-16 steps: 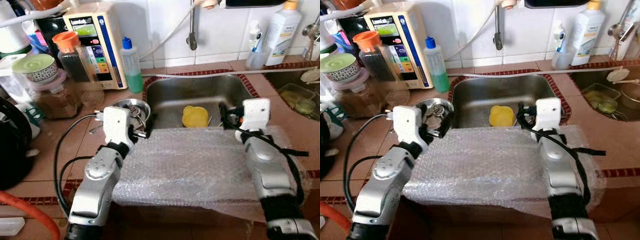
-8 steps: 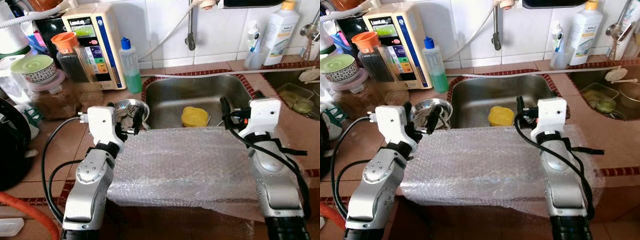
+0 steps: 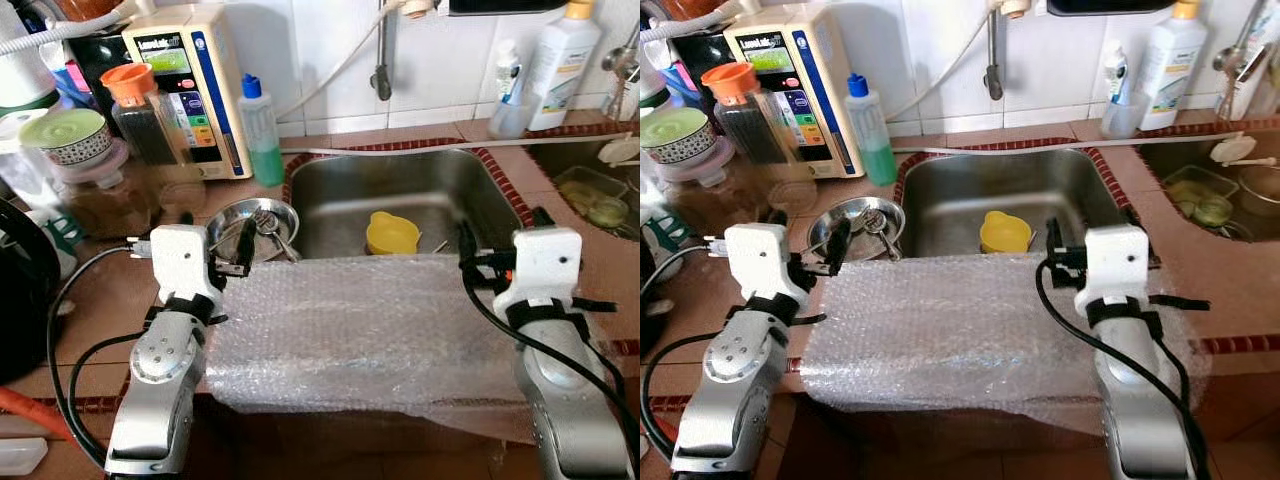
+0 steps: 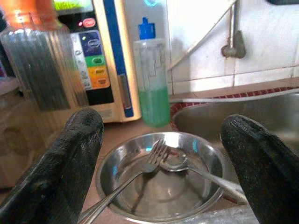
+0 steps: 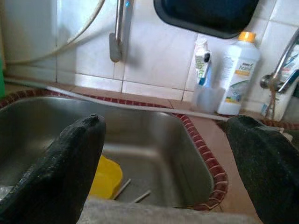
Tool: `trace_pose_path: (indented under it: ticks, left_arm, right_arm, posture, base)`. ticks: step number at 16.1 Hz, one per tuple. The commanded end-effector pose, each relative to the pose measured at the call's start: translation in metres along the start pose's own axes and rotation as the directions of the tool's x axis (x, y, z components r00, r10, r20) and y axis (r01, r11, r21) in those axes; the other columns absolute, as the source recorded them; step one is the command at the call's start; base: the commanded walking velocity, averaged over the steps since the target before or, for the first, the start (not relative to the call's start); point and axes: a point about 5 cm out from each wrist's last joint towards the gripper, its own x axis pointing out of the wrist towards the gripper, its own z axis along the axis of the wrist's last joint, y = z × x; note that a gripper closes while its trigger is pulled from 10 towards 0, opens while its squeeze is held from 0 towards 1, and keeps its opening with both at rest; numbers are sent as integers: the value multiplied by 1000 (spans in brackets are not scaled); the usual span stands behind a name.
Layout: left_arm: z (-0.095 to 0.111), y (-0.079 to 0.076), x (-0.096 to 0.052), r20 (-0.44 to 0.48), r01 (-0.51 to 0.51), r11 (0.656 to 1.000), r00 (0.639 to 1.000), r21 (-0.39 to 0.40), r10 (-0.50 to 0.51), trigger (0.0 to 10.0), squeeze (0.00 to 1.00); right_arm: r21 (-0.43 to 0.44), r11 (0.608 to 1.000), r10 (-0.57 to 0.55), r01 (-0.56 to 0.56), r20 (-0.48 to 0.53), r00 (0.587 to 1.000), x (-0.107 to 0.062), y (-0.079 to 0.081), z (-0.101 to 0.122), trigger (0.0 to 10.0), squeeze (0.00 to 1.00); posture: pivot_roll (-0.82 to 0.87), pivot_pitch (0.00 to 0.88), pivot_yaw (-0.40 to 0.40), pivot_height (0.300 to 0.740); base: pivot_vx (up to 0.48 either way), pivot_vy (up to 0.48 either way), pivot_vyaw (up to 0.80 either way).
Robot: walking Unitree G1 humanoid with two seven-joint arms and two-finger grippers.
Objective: Kitchen organization
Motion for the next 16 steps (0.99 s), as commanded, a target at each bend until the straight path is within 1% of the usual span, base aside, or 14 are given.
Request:
trace_pose_path:
  ticks: [1,3,4,6,9,12,16]
  left_arm:
    - [5,0,1,28,15,1000,1000,-5,-15,10000,0]
    - [6,-9,1,27,54,998,998,-33,-53,10000,0]
    - [3,-12,-1,19,66,997,998,-41,-65,10000,0]
    - [-1,-14,-4,4,74,996,997,-51,-73,10000,0]
    - [-1,-16,-3,2,78,996,997,-52,-78,10000,0]
    - [0,-17,-3,6,85,995,996,-58,-85,10000,0]
    - [-1,-18,-2,7,95,994,996,-59,-94,10000,0]
  right_arm:
    - [0,1000,-7,7,23,1000,0,1,8,10000,0]
    - [10,1000,-12,12,28,1000,-1,3,11,10000,0]
    - [16,1000,-13,12,18,1000,-1,3,10,10000,0]
    - [17,1000,-10,10,6,1000,-1,4,9,10000,0]
    - [14,1000,-4,4,0,1000,0,4,8,10000,0]
    - [24,1000,14,-14,-3,1000,0,8,8,10000,0]
    - [18,999,29,-29,3,1000,1,10,9,10000,0]
  posture:
    - [-302,45,152,740]
    - [-305,43,150,740]
    - [-305,44,149,740]
    - [-305,44,149,740]
    - [-303,47,145,740]
    - [-303,47,144,740]
    - [-304,46,140,740]
  base:
    - [0,0,0]
    - [0,0,0]
    - [0,0,-469]
    - [0,0,-747]
    - [0,0,-779]
    - [0,0,0]
    - [0,0,0]
